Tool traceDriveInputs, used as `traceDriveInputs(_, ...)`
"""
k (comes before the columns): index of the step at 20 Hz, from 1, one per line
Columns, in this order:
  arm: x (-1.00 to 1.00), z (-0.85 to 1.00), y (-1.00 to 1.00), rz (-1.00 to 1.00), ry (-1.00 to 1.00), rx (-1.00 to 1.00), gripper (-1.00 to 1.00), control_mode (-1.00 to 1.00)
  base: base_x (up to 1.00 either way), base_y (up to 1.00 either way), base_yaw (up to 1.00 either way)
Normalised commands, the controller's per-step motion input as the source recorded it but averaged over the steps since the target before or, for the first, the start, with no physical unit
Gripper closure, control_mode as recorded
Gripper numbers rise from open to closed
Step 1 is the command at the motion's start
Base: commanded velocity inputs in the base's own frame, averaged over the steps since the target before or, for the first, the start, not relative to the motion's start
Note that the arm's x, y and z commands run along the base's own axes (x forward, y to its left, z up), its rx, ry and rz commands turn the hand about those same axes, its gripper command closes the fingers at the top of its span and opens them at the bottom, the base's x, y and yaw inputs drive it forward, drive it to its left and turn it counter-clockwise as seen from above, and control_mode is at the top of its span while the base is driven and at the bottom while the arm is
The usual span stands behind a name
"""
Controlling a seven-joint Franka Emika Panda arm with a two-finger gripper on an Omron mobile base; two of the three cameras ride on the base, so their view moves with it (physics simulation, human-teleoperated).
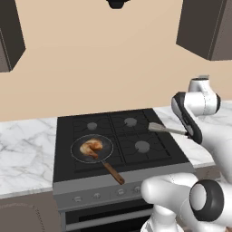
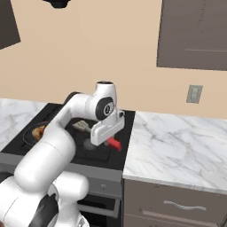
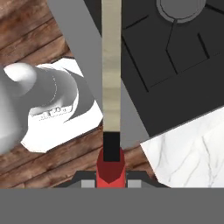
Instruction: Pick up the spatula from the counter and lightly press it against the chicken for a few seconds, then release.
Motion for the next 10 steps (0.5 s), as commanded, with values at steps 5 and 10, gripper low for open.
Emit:
traceDriveInputs(5, 0.00, 0.05, 0.55, -0.05, 0.00, -0.01, 1.00, -1.00, 0.00, 0.00, 0.00)
traceDriveInputs(10, 0.02, 0.11, 0.54, -0.03, 0.00, -0.04, 1.00, -1.00, 0.00, 0.00, 0.00)
